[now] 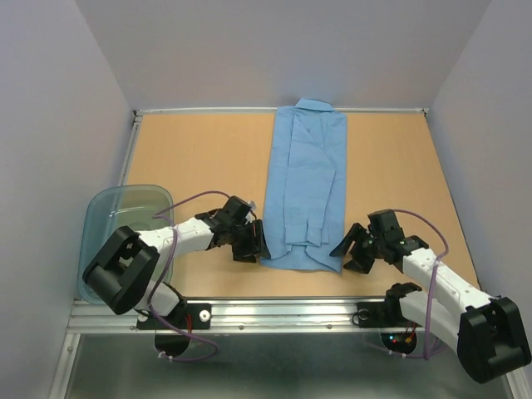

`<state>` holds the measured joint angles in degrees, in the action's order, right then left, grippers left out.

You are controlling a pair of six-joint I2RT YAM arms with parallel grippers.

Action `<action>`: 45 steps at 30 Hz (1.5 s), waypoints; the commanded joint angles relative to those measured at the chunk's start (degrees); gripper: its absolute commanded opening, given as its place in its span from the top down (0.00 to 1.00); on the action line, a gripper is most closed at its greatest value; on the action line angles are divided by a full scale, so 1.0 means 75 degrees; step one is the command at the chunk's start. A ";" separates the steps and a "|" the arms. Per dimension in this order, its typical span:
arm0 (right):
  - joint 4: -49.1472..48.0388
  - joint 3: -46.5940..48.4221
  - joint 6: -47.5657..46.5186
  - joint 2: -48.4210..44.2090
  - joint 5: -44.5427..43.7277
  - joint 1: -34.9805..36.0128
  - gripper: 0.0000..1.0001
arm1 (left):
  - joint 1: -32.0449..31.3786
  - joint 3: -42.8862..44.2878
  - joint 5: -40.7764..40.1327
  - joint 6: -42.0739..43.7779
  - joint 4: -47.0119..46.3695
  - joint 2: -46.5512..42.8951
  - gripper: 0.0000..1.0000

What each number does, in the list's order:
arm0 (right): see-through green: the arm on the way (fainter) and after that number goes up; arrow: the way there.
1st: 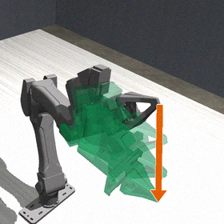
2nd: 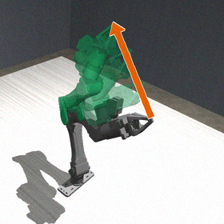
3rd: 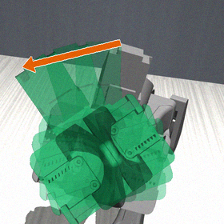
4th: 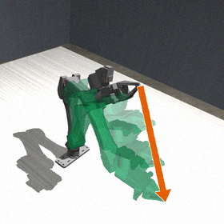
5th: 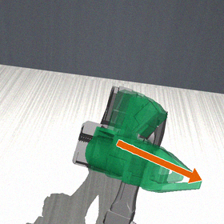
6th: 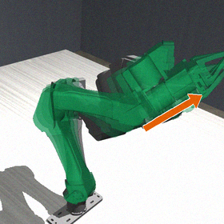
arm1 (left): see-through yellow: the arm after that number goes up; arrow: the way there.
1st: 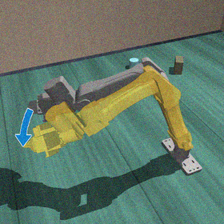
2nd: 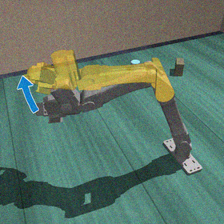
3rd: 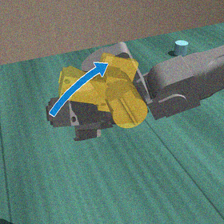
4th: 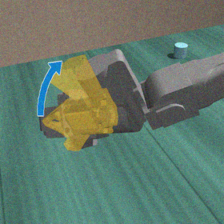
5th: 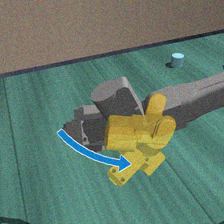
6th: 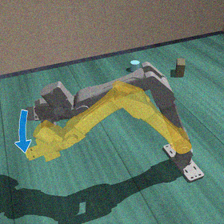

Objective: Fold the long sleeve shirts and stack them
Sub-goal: Fold the shirt

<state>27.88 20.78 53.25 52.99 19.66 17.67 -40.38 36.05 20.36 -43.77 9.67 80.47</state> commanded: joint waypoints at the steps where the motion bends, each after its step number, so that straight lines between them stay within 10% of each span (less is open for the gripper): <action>1: -0.0037 -0.0274 0.0059 0.0071 0.0015 -0.0001 0.32 | 0.0017 -0.0131 0.0192 0.0187 -0.0305 0.0274 0.36; 6: -0.0260 -0.0379 0.0025 0.0188 0.0167 -0.0001 0.33 | 0.0017 -0.0131 0.0356 0.0293 -0.0481 0.0509 0.36; 13: -0.0389 -0.0415 -0.0046 0.0329 0.0250 -0.0001 0.42 | 0.0017 -0.0131 0.0285 0.0293 -0.0434 0.0369 0.66; 21: -0.0272 -0.0204 -0.0291 0.0106 0.0179 -0.0001 0.89 | 0.0017 0.0056 0.0063 0.0328 -0.0048 -0.0123 0.99; 35: 0.1883 0.1434 -0.1534 -0.0444 0.0542 -0.0001 0.99 | 0.0005 0.0407 0.0496 0.0539 0.1346 -0.1539 1.00; 45: 0.2072 0.4247 -0.2306 0.1590 -0.0287 -0.0012 0.99 | 0.0906 0.2422 0.0614 0.0843 0.1371 -0.1039 1.00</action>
<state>43.33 44.25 40.25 59.61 21.56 17.67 -37.39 48.82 23.99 -39.86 21.23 70.11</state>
